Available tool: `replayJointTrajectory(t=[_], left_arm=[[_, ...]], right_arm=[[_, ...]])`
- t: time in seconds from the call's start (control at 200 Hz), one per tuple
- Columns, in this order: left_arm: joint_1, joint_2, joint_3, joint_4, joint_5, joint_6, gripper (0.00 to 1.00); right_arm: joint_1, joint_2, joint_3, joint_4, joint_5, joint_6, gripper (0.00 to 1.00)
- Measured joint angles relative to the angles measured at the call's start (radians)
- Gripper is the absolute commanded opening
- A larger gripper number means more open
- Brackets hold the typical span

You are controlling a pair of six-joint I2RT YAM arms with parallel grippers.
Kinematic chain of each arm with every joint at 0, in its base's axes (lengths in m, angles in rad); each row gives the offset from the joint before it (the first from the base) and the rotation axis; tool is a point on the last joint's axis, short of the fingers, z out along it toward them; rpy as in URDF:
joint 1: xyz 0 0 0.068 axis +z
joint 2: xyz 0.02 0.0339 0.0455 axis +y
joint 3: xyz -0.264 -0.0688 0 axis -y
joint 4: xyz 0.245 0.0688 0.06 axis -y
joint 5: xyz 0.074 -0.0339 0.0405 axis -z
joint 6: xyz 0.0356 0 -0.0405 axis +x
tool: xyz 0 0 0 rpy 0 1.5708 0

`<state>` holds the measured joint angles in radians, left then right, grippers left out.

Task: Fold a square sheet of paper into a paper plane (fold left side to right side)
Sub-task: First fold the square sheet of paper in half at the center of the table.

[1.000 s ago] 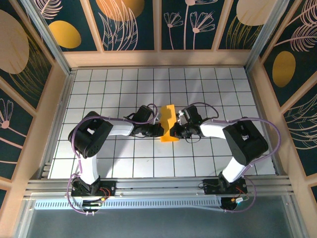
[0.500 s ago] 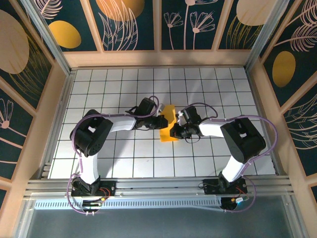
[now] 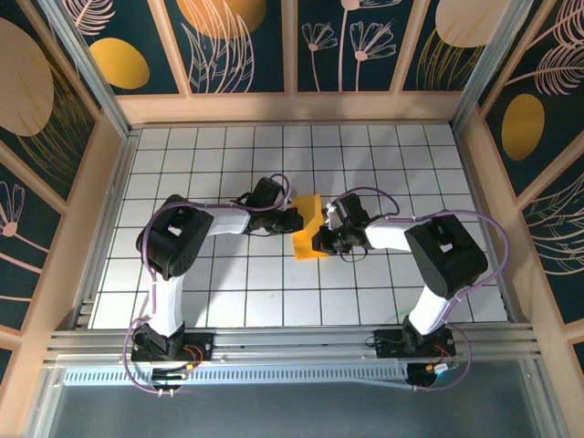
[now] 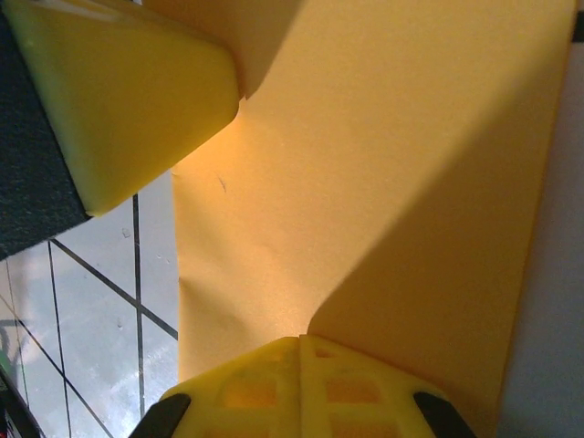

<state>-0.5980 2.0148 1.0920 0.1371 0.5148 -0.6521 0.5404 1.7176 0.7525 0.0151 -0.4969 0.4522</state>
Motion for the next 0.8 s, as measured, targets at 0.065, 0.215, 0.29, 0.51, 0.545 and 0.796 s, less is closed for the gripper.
replayJointTrajectory(t=[0.065, 0.215, 0.29, 0.51, 0.545, 0.796], left_arm=[[0.005, 0.008, 0.0, 0.006, 0.0, 0.0, 0.05], [0.015, 0.018, -0.004, 0.032, 0.002, -0.004, 0.05], [0.018, 0.018, -0.014, 0.05, 0.005, -0.008, 0.05], [0.03, 0.022, -0.025, 0.088, 0.017, -0.015, 0.05], [0.034, 0.023, -0.025, 0.091, 0.021, -0.015, 0.05], [0.076, 0.046, -0.002, 0.094, 0.06, -0.015, 0.06]], right_arm=[[0.0, 0.0, 0.0, -0.002, 0.0, -0.003, 0.0], [0.002, 0.0, 0.005, -0.006, 0.008, -0.01, 0.0], [0.002, 0.0, 0.005, -0.007, 0.01, -0.013, 0.0], [0.003, 0.008, 0.014, -0.007, 0.021, -0.028, 0.0], [0.003, 0.008, 0.014, -0.006, 0.023, -0.028, 0.0], [0.004, 0.008, 0.015, -0.004, 0.029, -0.028, 0.0]])
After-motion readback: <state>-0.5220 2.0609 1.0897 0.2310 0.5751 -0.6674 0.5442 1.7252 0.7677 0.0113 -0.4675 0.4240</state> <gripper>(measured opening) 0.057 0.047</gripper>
